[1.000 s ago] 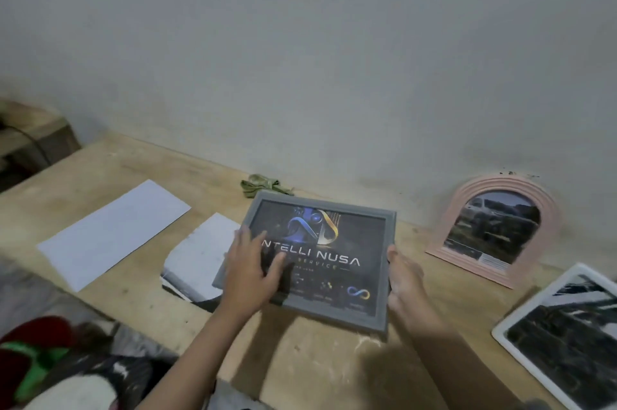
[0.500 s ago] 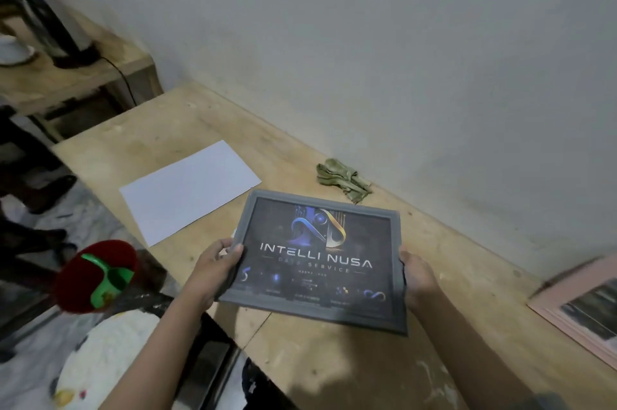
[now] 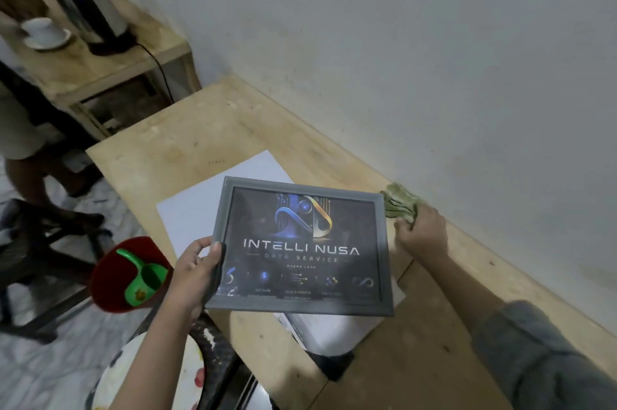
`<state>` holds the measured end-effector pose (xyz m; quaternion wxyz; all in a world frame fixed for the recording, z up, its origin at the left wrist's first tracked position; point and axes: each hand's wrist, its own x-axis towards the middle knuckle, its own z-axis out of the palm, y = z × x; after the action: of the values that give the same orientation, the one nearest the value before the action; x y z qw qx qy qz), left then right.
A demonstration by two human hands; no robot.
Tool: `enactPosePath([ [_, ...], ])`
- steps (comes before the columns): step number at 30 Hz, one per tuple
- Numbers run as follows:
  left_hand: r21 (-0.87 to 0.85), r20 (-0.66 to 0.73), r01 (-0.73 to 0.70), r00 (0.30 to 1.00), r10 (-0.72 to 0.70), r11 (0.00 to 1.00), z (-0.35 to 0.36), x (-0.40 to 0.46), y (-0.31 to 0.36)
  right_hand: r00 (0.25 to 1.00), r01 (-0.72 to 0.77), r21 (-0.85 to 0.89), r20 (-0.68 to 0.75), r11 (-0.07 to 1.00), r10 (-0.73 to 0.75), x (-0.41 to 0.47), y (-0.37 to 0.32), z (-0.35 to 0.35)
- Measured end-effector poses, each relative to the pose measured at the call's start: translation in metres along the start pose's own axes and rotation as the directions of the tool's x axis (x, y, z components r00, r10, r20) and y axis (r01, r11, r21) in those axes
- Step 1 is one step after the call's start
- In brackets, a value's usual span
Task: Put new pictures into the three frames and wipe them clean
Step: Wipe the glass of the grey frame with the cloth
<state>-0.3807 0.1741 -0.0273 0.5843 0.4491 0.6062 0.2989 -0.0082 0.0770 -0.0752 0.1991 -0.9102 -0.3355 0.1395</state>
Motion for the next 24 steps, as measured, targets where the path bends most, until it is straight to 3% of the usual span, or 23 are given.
enactPosePath([
  [2, -0.012, -0.023, -0.002, 1.000, 0.002, 1.000, -0.005, 0.009, 0.002, 0.998, 0.042, -0.250, 0.064, 0.967, -0.027, 0.019, -0.003, 0.006],
  [4, -0.016, -0.042, 0.003, 0.999, -0.003, 1.000, -0.008, 0.015, 0.002, 0.992, 0.050, -0.348, 0.122, 0.936, -0.008, 0.030, -0.005, 0.012],
  [11, -0.029, -0.034, 0.035, 0.999, -0.036, 0.999, -0.001, 0.023, 0.003, 0.997, 0.061, -0.421, 0.061, 0.905, -0.039, 0.035, 0.005, 0.028],
  [14, -0.042, -0.015, 0.028, 0.999, -0.028, 0.999, 0.009, 0.020, 0.010, 0.982, -0.049, -0.283, 0.162, 0.958, 0.098, 0.043, -0.001, 0.008],
  [17, -0.036, 0.017, 0.022, 1.000, -0.022, 0.999, 0.019, 0.014, 0.017, 0.995, -0.057, -0.041, 0.075, 0.998, 0.060, 0.035, -0.007, -0.011],
  [21, -0.017, 0.086, 0.010, 0.996, -0.008, 1.000, 0.030, 0.004, 0.028, 0.985, 0.135, 0.219, -0.134, 0.966, -0.107, 0.010, -0.018, -0.045],
  [24, -0.010, 0.140, -0.001, 0.990, 0.003, 1.000, 0.041, -0.007, 0.039, 0.948, 0.304, 0.196, -0.163, 0.932, -0.274, -0.008, -0.023, -0.060],
])
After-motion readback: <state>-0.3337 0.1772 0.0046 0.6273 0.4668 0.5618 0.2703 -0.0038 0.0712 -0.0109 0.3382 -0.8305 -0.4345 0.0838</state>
